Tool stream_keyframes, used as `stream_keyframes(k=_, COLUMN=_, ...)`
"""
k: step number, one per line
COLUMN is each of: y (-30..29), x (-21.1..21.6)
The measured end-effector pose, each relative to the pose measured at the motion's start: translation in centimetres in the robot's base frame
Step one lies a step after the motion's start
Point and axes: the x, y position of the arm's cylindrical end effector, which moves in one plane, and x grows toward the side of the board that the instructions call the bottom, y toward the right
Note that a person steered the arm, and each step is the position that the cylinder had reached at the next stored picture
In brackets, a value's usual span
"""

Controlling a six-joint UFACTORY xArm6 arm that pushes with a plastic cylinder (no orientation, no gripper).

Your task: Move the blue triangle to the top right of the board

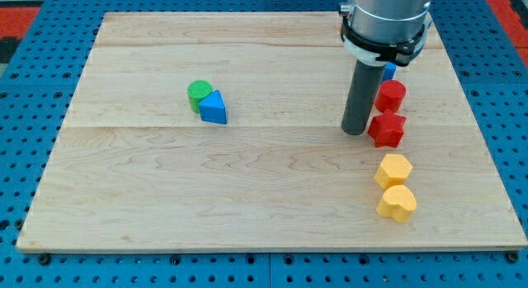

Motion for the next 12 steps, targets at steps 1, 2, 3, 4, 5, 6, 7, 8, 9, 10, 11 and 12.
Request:
stream_keyframes(k=1, y=1.3, x=0.0)
stream_keyframes(k=2, y=0.7, x=0.0)
stream_keyframes(k=3, y=-7.7, x=2.0)
stream_keyframes(k=4, y=-17.0, x=2.2)
stream_keyframes(k=5, y=-17.6, x=-1.8)
stream_keyframes(k=6, y=-16.9, x=-5.2)
stream_keyframes(k=7, y=-16.1, x=-3.9)
stream_keyframes(k=8, y=-21.0, x=-2.3)
stream_keyframes(k=9, y=-21.7, x=-5.2)
stream_keyframes(k=10, y=-16.7, x=-7.4)
stream_keyframes(k=11, y=-13.4, x=-9.7)
stream_keyframes(k=12, y=-12.0, x=-13.3)
